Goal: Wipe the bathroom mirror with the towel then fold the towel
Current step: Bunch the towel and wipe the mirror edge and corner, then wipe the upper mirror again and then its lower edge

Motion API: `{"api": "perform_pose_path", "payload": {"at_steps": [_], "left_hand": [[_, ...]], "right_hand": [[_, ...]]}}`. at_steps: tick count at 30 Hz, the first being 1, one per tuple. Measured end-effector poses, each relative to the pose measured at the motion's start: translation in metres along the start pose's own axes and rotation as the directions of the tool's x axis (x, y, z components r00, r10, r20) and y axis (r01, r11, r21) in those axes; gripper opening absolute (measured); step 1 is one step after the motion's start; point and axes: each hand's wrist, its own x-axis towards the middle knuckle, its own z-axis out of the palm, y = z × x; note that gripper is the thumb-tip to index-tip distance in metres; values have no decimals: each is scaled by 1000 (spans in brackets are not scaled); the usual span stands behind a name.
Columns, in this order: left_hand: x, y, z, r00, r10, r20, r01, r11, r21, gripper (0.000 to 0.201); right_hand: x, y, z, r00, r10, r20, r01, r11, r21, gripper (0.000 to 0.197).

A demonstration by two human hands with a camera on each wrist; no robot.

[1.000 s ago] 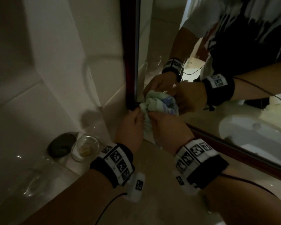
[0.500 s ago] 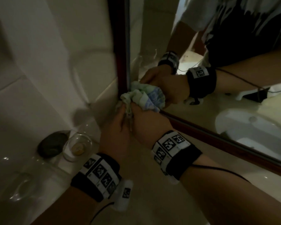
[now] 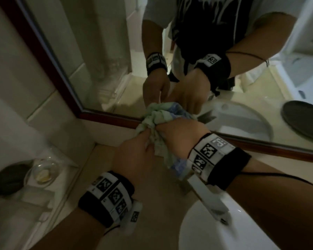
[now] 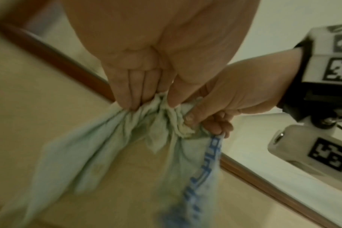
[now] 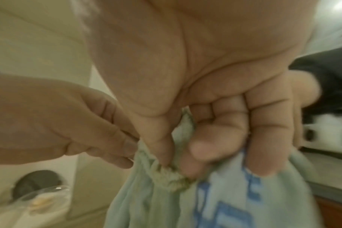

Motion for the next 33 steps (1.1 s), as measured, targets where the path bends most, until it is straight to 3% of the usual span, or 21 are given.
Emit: {"api": "perform_pose_path", "payload": {"at_steps": [3,6,9,12,16,18,21,24,27,29,33], "left_hand": [[-7,52,25,989,126,73,-128,992,12,42],[-5,105,57,968,158,196,-192,966,171,40],[-6,165,96,947,241,212,-293,920,262,26],[-11,221,139,926,286,246,-348,900,263,28],[-22,301,207,864,356,356,-442,874,201,34],[-29,344,247,830,413,375,-496,853,160,35],[-42,411,305,776,474,416,-551,831,80,38],[-54,475,359,741,487,463,-558,830,20,56],[-58,524,402,683,517,516,-557,825,-90,69],[-65,544,422,655,529,540,-538,828,-157,75],[-73,544,450,624,492,607,-469,857,-213,93]], "right_hand": [[-36,54,6,997,69,36,-70,997,41,32],[-73,111,16,989,127,73,-135,983,123,37],[-118,172,25,976,201,85,-215,951,220,40],[-163,226,35,960,266,86,-280,915,292,38],[-229,316,59,916,395,70,-390,836,385,35],[-266,361,70,866,498,40,-461,766,448,35],[-316,429,90,738,673,55,-567,573,591,37],[-359,497,114,642,765,44,-574,442,690,48],[-394,553,129,525,851,36,-541,301,785,38],[-412,582,136,449,892,42,-495,210,843,35],[-436,618,149,363,931,34,-439,138,888,33]]}}
